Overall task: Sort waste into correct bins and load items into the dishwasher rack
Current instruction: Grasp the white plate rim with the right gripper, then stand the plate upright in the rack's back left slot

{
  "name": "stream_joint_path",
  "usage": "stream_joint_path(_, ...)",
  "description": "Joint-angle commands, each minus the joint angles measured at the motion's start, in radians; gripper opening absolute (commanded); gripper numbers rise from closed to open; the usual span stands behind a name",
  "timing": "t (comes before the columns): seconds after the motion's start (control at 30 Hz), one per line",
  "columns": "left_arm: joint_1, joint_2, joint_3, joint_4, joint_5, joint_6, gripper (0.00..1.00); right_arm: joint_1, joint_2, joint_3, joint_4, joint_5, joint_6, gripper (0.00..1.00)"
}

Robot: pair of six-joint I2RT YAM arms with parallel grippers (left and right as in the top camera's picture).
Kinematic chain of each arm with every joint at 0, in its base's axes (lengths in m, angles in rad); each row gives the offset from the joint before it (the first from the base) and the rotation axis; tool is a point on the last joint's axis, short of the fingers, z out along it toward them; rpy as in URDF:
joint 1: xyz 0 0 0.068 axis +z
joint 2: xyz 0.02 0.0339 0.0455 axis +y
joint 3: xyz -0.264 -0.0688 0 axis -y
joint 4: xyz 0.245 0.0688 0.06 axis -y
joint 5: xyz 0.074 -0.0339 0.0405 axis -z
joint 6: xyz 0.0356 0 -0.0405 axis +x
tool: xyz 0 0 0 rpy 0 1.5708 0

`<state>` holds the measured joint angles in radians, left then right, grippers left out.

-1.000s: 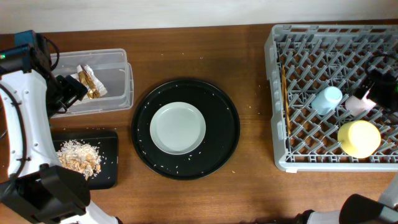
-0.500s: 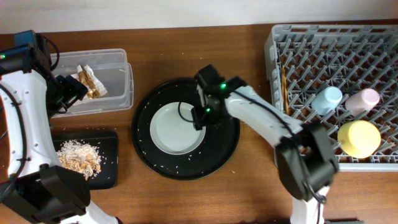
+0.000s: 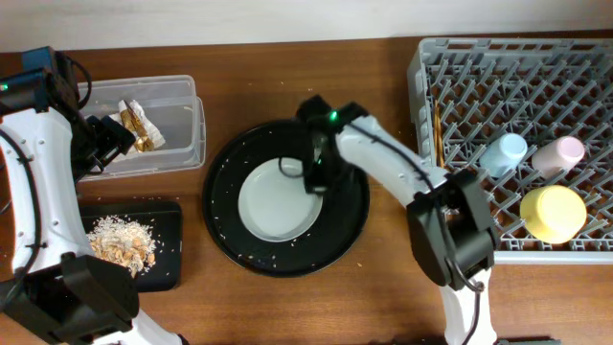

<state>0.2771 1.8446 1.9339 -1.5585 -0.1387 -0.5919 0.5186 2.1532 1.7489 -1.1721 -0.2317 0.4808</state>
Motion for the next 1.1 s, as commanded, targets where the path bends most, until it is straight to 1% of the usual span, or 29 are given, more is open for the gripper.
stream_joint_path(0.0, 0.003, -0.022, 0.012, 0.001, 0.000, 0.001, 1.00, -0.102, -0.010, 0.269, -0.210, 0.138, -0.020, 0.04)
stream_joint_path(0.07, 0.003, -0.022, 0.012, 0.001, 0.000, 0.001, 1.00, -0.185, -0.010, 0.520, -0.407, 0.223, -0.046, 0.04)
stream_joint_path(0.1, 0.003, -0.022, 0.012, 0.001, 0.000, 0.001, 1.00, -0.229, -0.010, 0.653, -0.499, 0.299, -0.055, 0.04)
stream_joint_path(0.13, 0.003, -0.022, 0.012, 0.001, 0.000, 0.001, 1.00, -0.279, -0.020, 0.773, -0.527, 0.351, -0.102, 0.04)
stream_joint_path(0.17, 0.003, -0.022, 0.012, 0.001, 0.000, 0.001, 1.00, -0.344, -0.048, 0.851, -0.526, 0.423, -0.098, 0.04)
stream_joint_path(0.2, 0.003, -0.022, 0.012, 0.001, 0.000, 0.001, 1.00, -0.389, -0.063, 0.877, -0.526, 0.518, -0.097, 0.04)
stream_joint_path(0.23, 0.003, -0.022, 0.012, 0.001, 0.000, 0.001, 1.00, -0.431, -0.067, 0.881, -0.527, 0.655, -0.079, 0.04)
stream_joint_path(0.3, 0.003, -0.022, 0.012, 0.001, 0.000, 0.001, 1.00, -0.500, -0.065, 0.865, -0.515, 0.871, -0.052, 0.04)
stream_joint_path(0.33, 0.003, -0.022, 0.012, 0.001, 0.000, 0.001, 1.00, -0.530, -0.065, 0.855, -0.483, 0.897, -0.049, 0.04)
stream_joint_path(0.43, 0.003, -0.022, 0.012, 0.001, 0.000, 0.001, 0.99, -0.552, -0.028, 0.846, -0.409, 0.902, -0.050, 0.04)
stream_joint_path(0.57, 0.003, -0.022, 0.012, 0.001, 0.000, 0.001, 0.99, -0.531, 0.132, 0.846, -0.310, 0.919, -0.050, 0.04)
stream_joint_path(0.63, 0.003, -0.022, 0.012, 0.001, 0.000, 0.001, 1.00, -0.518, 0.195, 0.846, -0.260, 0.988, -0.050, 0.04)
stream_joint_path(0.77, 0.003, -0.022, 0.012, 0.001, 0.000, 0.001, 1.00, -0.464, 0.230, 0.845, -0.222, 1.011, -0.050, 0.04)
stream_joint_path(0.93, 0.003, -0.022, 0.012, 0.001, 0.000, 0.001, 1.00, -0.402, 0.229, 0.845, -0.272, 1.003, -0.050, 0.04)
stream_joint_path(0.97, 0.003, -0.022, 0.012, 0.001, 0.000, 0.001, 1.00, -0.394, 0.229, 0.845, -0.301, 1.003, -0.050, 0.12)
stream_joint_path(1.0, 0.003, -0.022, 0.012, 0.001, 0.000, 0.001, 1.00, -0.385, 0.223, 0.851, -0.363, 1.003, -0.050, 0.38)
stream_joint_path(1.03, 0.003, -0.022, 0.012, 0.001, 0.000, 0.001, 1.00, -0.381, 0.212, 0.855, -0.409, 0.994, -0.039, 0.44)
stream_joint_path(1.07, 0.003, -0.022, 0.012, 0.001, 0.000, 0.001, 1.00, -0.381, 0.183, 0.875, -0.472, 0.935, 0.008, 0.48)
